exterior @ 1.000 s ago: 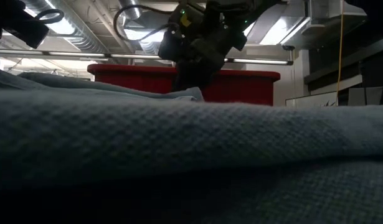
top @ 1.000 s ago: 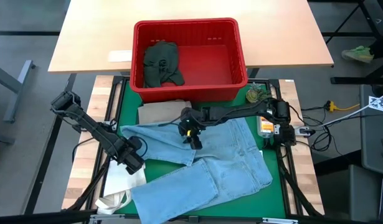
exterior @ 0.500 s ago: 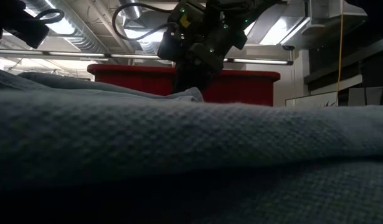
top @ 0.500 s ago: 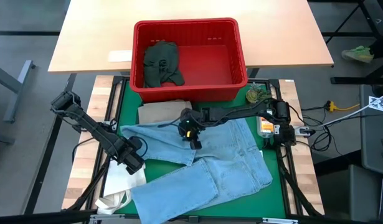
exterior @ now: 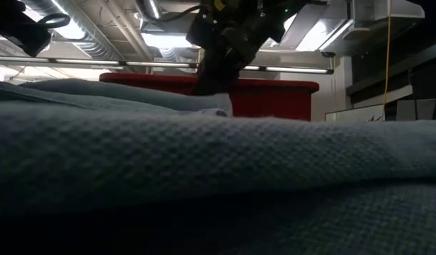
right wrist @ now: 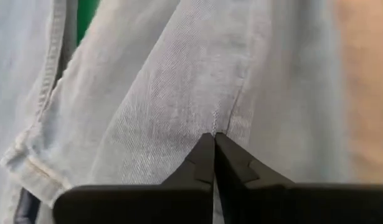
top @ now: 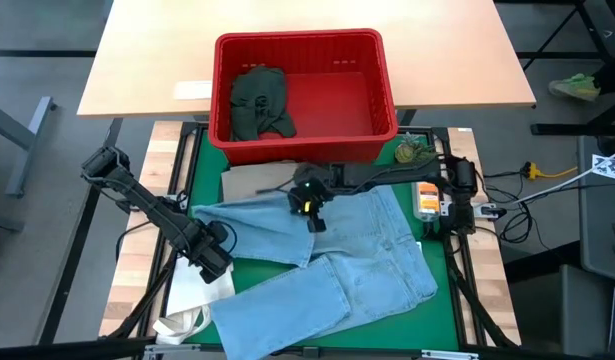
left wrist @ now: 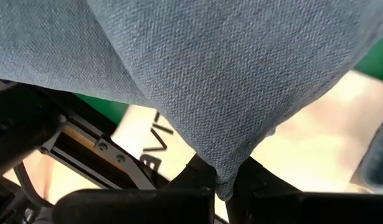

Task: Fold Laundry from Bin
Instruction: Fold the light blue pants

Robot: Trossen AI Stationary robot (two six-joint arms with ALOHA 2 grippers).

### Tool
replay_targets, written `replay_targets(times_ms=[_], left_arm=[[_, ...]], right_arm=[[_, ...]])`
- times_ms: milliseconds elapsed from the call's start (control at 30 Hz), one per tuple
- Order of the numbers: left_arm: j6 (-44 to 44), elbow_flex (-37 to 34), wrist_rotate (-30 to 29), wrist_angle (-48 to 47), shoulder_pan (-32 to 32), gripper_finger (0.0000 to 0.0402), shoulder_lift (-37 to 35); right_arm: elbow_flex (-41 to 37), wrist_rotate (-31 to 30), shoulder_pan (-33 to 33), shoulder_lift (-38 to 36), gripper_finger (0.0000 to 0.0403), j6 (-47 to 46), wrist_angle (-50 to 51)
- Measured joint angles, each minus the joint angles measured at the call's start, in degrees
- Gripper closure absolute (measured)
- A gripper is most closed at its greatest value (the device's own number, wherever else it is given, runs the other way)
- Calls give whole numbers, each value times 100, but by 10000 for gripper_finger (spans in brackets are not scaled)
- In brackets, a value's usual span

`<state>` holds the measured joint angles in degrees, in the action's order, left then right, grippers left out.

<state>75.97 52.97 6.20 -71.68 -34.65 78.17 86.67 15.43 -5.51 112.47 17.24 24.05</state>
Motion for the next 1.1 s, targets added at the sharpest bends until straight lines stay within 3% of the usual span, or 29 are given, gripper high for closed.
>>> replay_targets(times_ms=[233,400,567,867,1100], left_arm=[[-5,0,84,-2,0,396,0],[-57,0,96,160,-2,387,0],[-476,0,109,499,-2,341,-2],[-441,0,185,535,-4,248,-2],[325,1,181,530,-4,247,-2]], right_arm=[[9,-1026,-274,-145,400,149,8],[9,-1043,-351,-88,400,153,208],[9,-1266,-351,-88,395,160,325],[9,-1292,-353,-88,334,430,330],[0,-1339,-368,-187,292,459,422]])
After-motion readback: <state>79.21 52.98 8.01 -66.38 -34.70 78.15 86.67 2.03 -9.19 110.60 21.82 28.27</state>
